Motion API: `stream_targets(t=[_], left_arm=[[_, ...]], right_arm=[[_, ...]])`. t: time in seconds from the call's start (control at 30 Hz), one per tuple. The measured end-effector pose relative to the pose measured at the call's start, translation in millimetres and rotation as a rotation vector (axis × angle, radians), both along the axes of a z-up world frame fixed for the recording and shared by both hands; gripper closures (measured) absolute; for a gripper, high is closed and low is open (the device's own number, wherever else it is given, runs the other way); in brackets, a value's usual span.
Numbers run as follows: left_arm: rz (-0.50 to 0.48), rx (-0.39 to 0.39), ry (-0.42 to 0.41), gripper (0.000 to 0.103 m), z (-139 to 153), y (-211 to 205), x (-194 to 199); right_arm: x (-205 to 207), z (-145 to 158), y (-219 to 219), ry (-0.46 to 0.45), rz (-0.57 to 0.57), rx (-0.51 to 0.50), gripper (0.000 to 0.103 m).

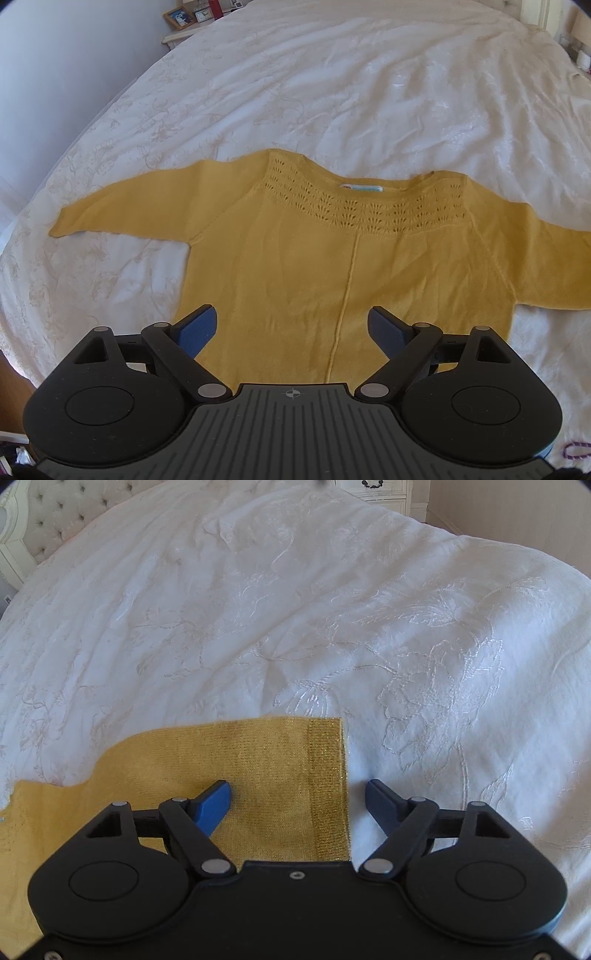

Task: Fold small clothes
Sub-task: 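Close the right tool on the cuff of the sweater sleeve, then lift the sleeve with the right tool, lay it across the body, open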

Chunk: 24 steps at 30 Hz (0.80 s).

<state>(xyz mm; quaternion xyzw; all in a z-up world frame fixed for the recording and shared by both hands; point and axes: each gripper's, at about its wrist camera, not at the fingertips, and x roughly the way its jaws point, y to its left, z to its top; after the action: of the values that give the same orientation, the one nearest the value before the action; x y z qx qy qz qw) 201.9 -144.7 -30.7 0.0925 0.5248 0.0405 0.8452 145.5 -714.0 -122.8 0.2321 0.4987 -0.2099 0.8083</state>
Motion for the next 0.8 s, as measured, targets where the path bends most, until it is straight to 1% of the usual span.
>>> stream_targets(t=[0.07,0.1,0.13,0.17,0.2,0.3,0.47,0.63,0.8], left_arm=[[0.0,-0.003,0.003,0.013,0.1,1.0,-0.2],[0.0,-0.005,0.003,0.013,0.0,1.7,-0.4],[-0.002,-0.008,0.004,0.013,-0.4,2.6,-0.4],[-0.004,-0.012,0.006,0.013,-0.8,3.2,0.5],[-0.008,-0.014,0.007,0.013,-1.2,4.2,0.9],[-0.017,-0.02,0.0,0.013,-2.4,8.8,1.1],[-0.041,-0.03,-0.014,0.013,-6.2,21.7,3.3],[-0.063,-0.052,-0.014,0.013,-13.1,47.0,11.5],[-0.071,-0.058,-0.011,0.013,-18.4,84.4,21.4]], right_arm=[[0.7,1.5,0.2,0.001,0.003,-0.006,0.047],[0.6,3.0,0.2,0.002,0.005,-0.003,0.053],[-0.4,5.5,1.0,-0.003,0.006,0.008,0.075],[-1.3,7.3,0.7,-0.017,0.011,0.035,0.092],[-2.2,10.0,0.9,-0.036,0.007,0.064,0.092],[-0.3,24.7,12.9,-0.057,0.012,0.049,0.092],[12.0,66.3,50.8,-0.162,0.056,0.059,0.092],[46.8,112.2,117.3,-0.296,0.146,0.11,0.092],[91.9,140.1,207.7,-0.385,0.258,0.189,0.092]])
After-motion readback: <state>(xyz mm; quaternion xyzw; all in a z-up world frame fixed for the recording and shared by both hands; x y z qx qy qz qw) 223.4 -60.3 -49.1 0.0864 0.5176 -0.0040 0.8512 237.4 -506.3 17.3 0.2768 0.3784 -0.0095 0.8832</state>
